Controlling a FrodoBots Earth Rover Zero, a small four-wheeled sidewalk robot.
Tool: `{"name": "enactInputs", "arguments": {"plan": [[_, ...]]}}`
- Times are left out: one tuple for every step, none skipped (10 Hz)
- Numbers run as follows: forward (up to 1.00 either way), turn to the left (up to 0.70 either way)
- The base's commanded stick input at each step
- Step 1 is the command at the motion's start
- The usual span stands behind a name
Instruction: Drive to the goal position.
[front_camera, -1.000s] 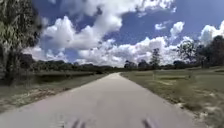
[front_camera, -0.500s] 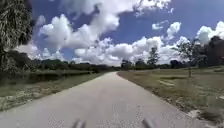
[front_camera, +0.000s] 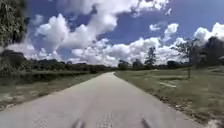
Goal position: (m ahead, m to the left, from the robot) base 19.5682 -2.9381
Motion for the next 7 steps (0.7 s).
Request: {"name": "enactInputs", "arguments": {"plan": [[0.7,0.0],[0.7,0.0],[0.7,0.0],[0.7,0.15],[0.7,0.33],[0.7,0.32],[0.7,0.23]]}}
